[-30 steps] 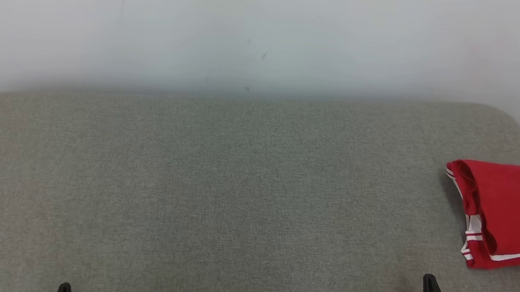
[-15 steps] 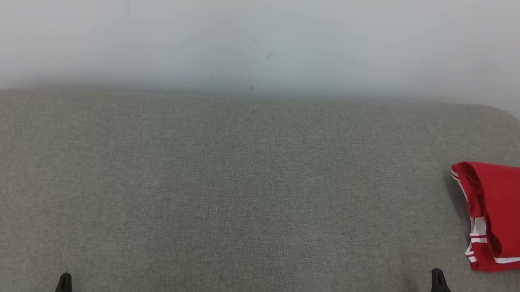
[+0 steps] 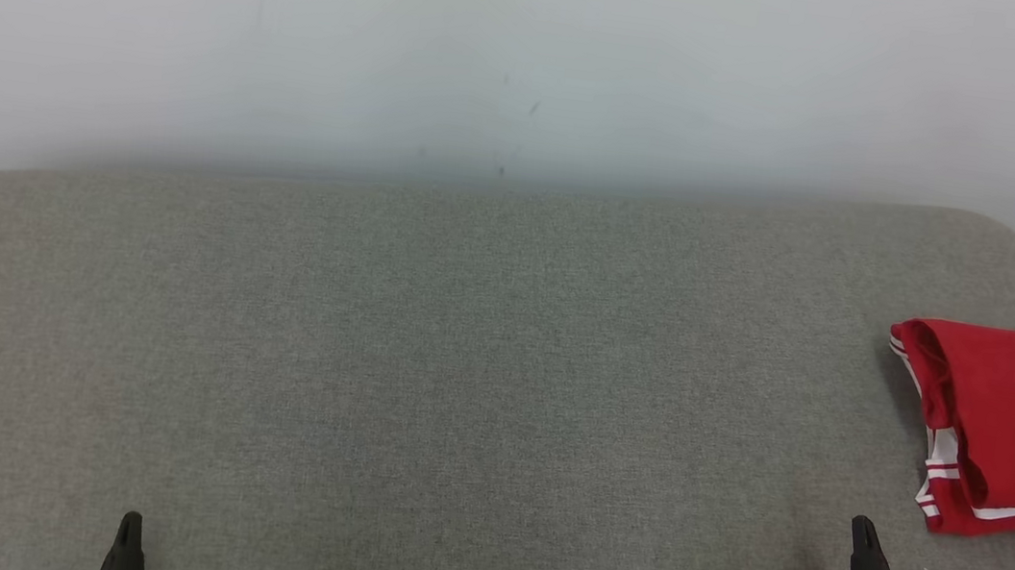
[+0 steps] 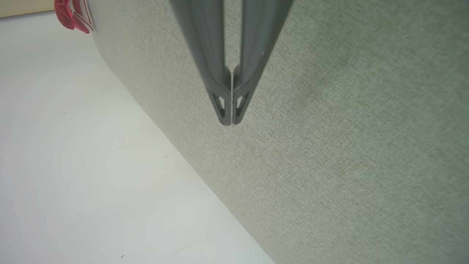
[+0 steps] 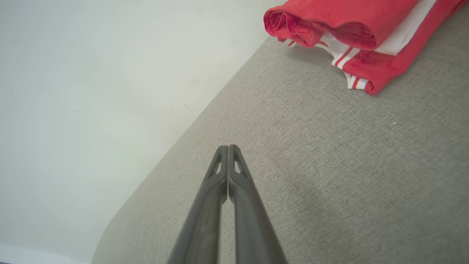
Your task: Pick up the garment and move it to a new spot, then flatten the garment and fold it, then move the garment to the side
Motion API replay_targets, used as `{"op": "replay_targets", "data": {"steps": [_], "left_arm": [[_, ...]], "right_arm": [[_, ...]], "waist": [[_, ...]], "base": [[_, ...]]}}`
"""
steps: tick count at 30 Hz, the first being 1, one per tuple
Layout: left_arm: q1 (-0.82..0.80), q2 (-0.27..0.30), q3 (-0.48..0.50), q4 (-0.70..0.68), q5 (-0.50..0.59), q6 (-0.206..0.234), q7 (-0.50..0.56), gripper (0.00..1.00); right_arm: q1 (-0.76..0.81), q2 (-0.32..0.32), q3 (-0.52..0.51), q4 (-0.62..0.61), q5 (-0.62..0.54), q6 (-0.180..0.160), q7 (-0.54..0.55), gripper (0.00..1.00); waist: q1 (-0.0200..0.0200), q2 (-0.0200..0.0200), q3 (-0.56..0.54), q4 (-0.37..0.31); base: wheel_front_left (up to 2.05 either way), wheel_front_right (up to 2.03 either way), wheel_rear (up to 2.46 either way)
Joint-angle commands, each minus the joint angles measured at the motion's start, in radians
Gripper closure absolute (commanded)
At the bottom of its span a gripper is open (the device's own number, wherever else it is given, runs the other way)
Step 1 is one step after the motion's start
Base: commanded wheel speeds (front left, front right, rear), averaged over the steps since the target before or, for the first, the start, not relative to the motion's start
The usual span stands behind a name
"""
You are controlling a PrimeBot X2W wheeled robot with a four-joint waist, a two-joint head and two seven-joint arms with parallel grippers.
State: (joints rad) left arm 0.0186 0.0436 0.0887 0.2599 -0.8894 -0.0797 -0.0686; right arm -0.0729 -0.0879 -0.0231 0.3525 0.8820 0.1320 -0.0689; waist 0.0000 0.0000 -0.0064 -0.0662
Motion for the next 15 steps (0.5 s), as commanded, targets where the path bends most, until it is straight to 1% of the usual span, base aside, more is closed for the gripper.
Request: {"op": "replay_targets", "data": {"steps": [1, 15], "left_arm": [[-0.023, 0.005, 0.004, -0.014, -0.037, -0.006, 0.007, 1.00], [-0.050, 0.006, 0.009, -0.015, -0.197, -0.017, 0.048, 1.00]], "right_arm": [[-0.023, 0.000, -0.007, -0.017, 0.032, -0.001, 0.008, 1.00], [-0.027, 0.009, -0.027, -0.039, 0.194, -0.001, 0.050, 1.00]], "waist": [[0.0000, 0.0000, 0.000, 0.001], [0.0000, 0.0000, 0.002, 0.013]], "base": [[0.00, 0.00, 0.00], [0.00, 0.00, 0.00]]}}
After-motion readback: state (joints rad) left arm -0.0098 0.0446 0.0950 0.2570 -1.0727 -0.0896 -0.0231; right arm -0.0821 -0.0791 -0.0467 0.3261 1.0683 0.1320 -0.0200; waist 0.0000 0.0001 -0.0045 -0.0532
